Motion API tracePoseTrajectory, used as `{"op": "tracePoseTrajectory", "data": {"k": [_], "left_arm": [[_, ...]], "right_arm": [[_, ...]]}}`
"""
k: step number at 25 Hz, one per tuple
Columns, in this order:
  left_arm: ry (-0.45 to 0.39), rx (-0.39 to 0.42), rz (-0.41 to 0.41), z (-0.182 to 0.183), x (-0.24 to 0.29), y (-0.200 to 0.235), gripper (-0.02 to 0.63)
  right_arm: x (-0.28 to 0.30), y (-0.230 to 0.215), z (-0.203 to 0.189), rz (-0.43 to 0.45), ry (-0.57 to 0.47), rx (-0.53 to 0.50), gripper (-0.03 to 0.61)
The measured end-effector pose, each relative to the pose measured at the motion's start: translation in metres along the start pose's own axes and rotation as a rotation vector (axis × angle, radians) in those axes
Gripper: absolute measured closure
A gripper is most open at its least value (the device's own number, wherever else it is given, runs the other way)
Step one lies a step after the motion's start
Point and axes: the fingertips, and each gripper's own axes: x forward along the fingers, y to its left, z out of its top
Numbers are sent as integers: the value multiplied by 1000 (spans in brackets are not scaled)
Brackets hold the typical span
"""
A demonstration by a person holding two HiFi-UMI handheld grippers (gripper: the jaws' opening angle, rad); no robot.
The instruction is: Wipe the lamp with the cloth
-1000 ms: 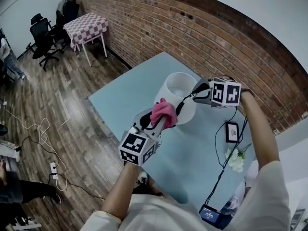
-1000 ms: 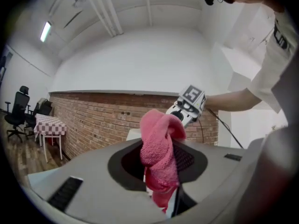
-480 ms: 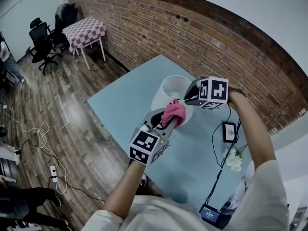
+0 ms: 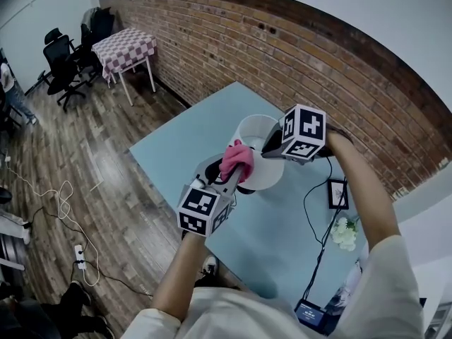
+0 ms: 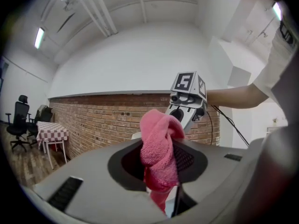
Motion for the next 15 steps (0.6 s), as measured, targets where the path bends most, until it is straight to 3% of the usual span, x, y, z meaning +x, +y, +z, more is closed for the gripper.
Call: {"op": "tracePoseTrajectory", "data": {"k": [4, 8, 15], "left_arm": [[-22, 15, 9, 2, 11, 0, 480], [8, 30, -8, -10, 30, -7, 480], [11, 13, -31, -30, 37, -18, 477]], "right_arm": [[1, 1, 5, -7, -17, 7, 555], [-2, -1, 3, -46, -37, -39, 529], [-15, -4, -4, -121, -146, -76, 515]]}}
